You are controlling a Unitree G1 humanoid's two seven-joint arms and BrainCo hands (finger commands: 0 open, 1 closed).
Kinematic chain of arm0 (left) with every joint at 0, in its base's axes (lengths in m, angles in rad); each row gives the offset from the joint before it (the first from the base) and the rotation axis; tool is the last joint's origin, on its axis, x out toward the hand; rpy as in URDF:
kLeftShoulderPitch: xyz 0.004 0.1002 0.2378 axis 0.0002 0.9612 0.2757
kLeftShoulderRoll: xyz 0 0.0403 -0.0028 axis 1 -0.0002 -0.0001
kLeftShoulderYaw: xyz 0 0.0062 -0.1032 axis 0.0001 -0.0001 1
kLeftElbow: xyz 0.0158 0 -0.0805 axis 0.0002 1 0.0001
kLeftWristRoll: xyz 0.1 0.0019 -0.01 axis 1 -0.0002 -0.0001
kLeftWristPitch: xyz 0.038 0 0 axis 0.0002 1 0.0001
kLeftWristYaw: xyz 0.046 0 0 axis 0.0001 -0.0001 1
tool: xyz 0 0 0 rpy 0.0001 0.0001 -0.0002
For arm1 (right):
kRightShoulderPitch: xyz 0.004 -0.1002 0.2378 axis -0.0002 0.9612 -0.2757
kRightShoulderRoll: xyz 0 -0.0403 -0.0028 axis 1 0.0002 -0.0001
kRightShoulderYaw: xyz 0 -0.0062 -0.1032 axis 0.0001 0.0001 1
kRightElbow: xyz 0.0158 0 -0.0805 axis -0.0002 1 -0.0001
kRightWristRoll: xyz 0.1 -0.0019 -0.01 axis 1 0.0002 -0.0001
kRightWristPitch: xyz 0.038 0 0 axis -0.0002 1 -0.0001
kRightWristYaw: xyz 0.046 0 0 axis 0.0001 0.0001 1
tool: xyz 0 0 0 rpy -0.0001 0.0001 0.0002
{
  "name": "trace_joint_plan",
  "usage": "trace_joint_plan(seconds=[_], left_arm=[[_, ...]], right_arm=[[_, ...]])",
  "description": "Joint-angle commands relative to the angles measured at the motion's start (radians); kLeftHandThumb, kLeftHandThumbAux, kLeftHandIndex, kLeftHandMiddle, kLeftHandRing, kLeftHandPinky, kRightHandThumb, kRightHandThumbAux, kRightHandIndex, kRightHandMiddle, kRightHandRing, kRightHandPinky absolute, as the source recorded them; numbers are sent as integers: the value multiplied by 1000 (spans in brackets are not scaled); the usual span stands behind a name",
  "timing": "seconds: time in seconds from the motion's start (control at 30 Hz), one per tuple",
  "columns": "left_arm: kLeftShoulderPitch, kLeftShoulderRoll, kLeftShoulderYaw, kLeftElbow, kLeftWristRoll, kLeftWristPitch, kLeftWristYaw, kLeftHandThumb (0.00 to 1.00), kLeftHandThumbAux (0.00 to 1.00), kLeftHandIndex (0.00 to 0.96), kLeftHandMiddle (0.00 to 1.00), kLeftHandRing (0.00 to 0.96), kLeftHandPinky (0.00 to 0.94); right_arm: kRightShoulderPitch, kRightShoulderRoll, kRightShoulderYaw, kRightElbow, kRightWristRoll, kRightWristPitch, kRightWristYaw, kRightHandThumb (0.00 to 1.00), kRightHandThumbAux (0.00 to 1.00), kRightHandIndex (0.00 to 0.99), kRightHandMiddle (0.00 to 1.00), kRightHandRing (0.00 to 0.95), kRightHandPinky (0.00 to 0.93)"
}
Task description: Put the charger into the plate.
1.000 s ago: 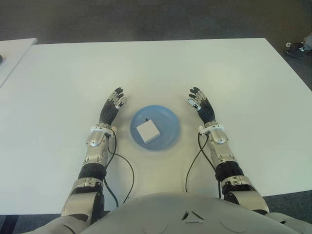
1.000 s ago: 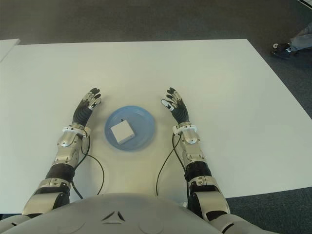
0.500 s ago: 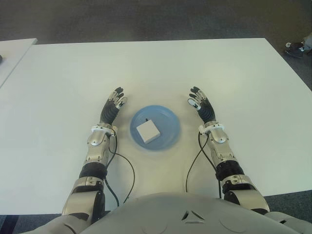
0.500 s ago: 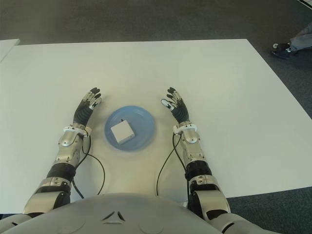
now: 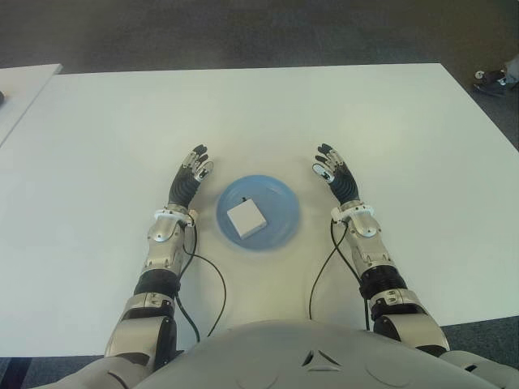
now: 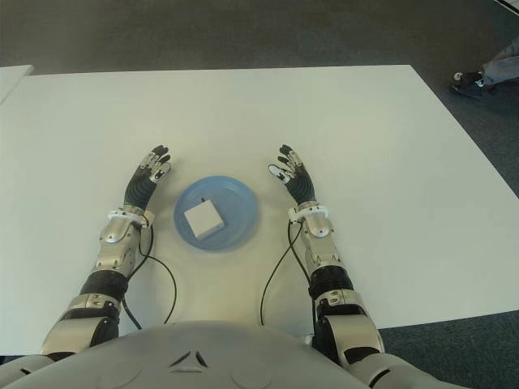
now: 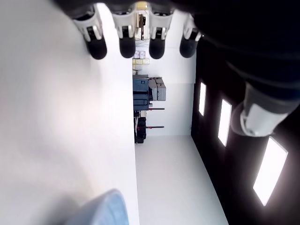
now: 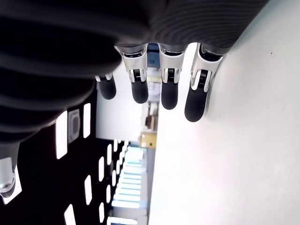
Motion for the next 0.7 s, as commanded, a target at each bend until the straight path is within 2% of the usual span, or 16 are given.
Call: trace_joint_plan(seconds=[0.03, 0.7], left_arm=[[8, -8, -10, 11, 6, 39, 2, 0, 506, 0, 0, 0, 0], [4, -10, -12, 16, 7, 44, -2, 0, 502, 0, 0, 0, 0]], right_arm=[[67, 0, -3, 87, -3, 62, 1, 0, 487, 68, 124, 123, 137], [49, -1, -13, 146, 1, 4, 19, 0, 509, 64, 132, 135, 146]])
